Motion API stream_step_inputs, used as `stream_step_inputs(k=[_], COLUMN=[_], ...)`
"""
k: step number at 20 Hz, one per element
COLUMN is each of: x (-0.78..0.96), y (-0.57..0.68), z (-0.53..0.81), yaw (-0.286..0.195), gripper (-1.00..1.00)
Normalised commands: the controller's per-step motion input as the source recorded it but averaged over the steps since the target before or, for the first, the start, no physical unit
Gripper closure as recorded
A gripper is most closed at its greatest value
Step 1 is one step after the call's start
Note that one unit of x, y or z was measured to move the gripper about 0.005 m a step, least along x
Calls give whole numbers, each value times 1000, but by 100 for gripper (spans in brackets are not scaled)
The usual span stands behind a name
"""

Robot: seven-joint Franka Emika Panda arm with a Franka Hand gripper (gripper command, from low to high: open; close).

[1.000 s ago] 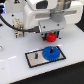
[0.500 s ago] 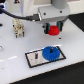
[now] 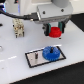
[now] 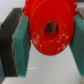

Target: Insert the blue gear onto the right peg, followed by the red gear

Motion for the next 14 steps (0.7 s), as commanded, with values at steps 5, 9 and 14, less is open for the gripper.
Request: stream_step_inputs(k=[5,9,14], x=[698,603,235], y=[-133,-138,-76], z=[90,12,-53], yaw=[0,0,0], gripper=[100,100,100])
